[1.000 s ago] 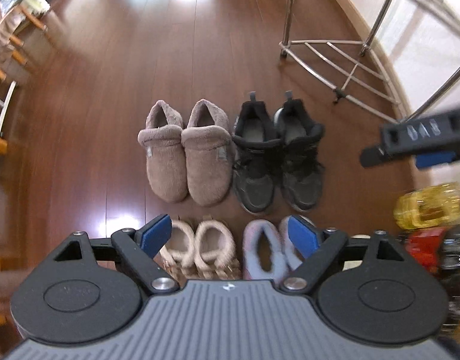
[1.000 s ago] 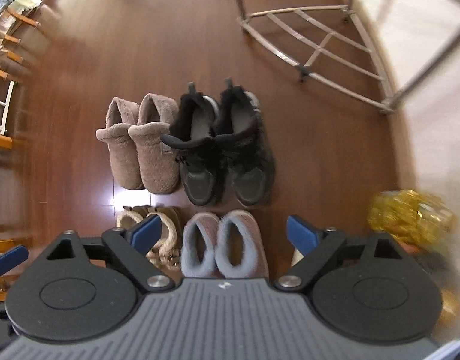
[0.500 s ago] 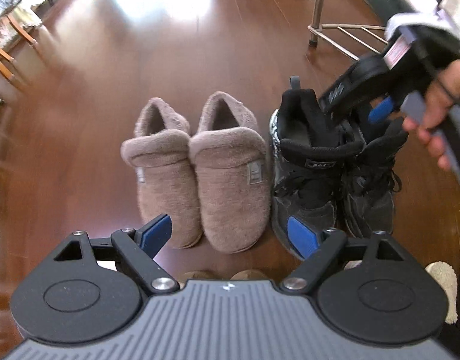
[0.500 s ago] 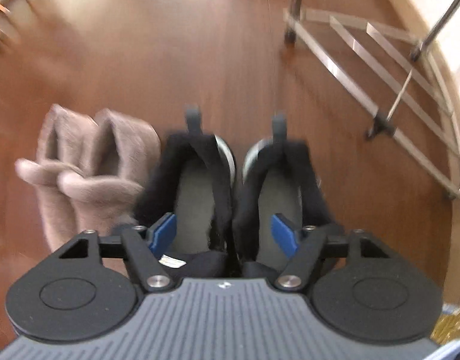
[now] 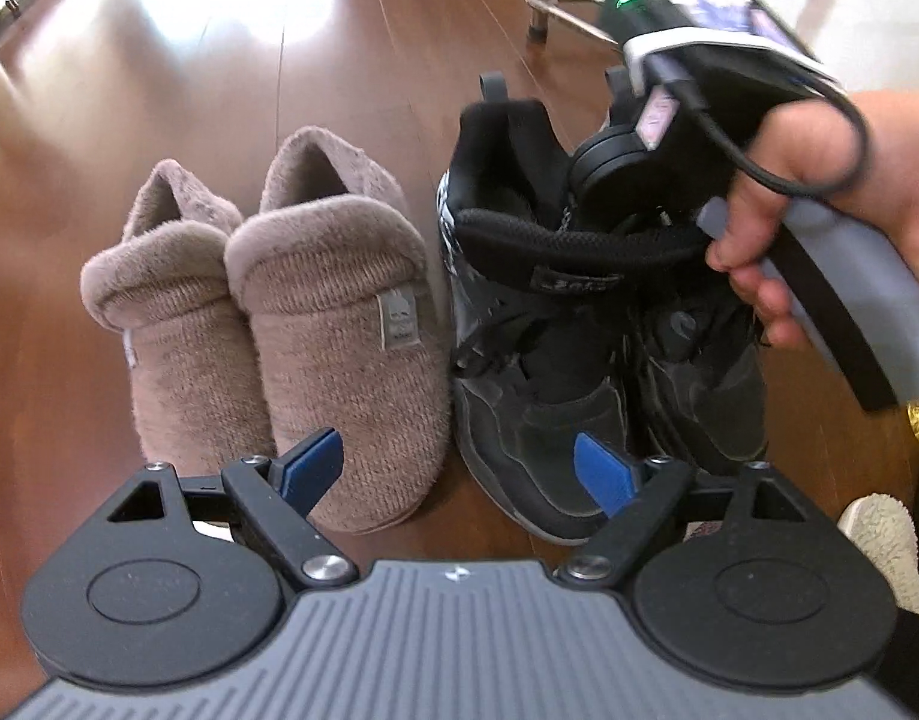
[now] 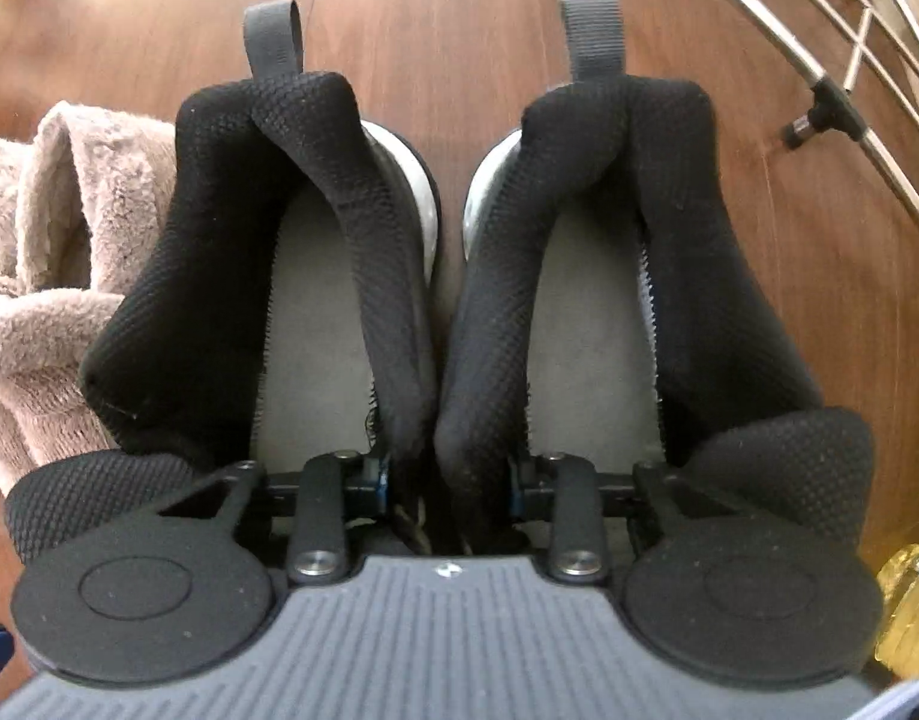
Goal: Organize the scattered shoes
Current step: 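Grasp both black high-top sneakers by their collars with the right gripper, then carry the black sneakers onto the top shelf of the chrome rack and release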
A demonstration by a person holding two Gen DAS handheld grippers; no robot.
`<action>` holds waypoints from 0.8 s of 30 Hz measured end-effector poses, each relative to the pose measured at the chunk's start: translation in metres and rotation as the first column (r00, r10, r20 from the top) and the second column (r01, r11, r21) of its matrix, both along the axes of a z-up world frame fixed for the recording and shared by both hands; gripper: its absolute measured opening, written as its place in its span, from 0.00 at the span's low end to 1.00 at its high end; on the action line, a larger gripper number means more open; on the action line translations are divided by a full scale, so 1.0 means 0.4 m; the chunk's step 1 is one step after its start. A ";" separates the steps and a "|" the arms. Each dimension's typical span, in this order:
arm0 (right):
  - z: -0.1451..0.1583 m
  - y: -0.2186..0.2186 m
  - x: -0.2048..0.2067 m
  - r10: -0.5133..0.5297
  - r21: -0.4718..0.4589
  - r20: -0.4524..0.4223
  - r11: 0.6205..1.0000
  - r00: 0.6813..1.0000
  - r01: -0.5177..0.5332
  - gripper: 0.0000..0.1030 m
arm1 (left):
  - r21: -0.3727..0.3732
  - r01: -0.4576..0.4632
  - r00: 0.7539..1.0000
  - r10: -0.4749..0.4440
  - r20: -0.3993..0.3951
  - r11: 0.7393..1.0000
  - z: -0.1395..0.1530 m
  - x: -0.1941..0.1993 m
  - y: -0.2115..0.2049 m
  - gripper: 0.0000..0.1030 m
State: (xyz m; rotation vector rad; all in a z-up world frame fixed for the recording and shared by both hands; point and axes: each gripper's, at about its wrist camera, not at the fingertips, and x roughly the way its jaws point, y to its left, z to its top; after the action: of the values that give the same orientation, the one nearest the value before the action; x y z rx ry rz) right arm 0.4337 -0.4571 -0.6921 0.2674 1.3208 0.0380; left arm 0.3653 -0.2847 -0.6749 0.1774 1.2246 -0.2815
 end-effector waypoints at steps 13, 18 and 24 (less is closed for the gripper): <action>0.062 -0.094 -0.078 -0.131 0.108 0.037 0.986 0.991 0.126 0.16 | 0.004 0.059 0.998 -0.059 0.019 0.998 0.119 -0.027 -0.040 0.83; 0.324 -0.138 -0.137 -0.194 0.171 0.105 0.970 0.975 0.174 0.17 | -0.007 0.095 0.994 -0.095 0.054 0.995 0.338 -0.062 -0.041 0.83; 0.705 -0.213 -0.162 -0.277 0.216 0.184 0.947 0.943 0.236 0.17 | -0.027 0.145 0.983 -0.141 0.115 0.989 0.723 -0.091 -0.018 0.84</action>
State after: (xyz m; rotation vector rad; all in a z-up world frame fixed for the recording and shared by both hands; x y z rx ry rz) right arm 0.3688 -0.5425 -0.4102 0.5840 1.0610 -0.0275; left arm 0.3290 -0.2920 -0.3858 0.2482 1.0955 -0.4125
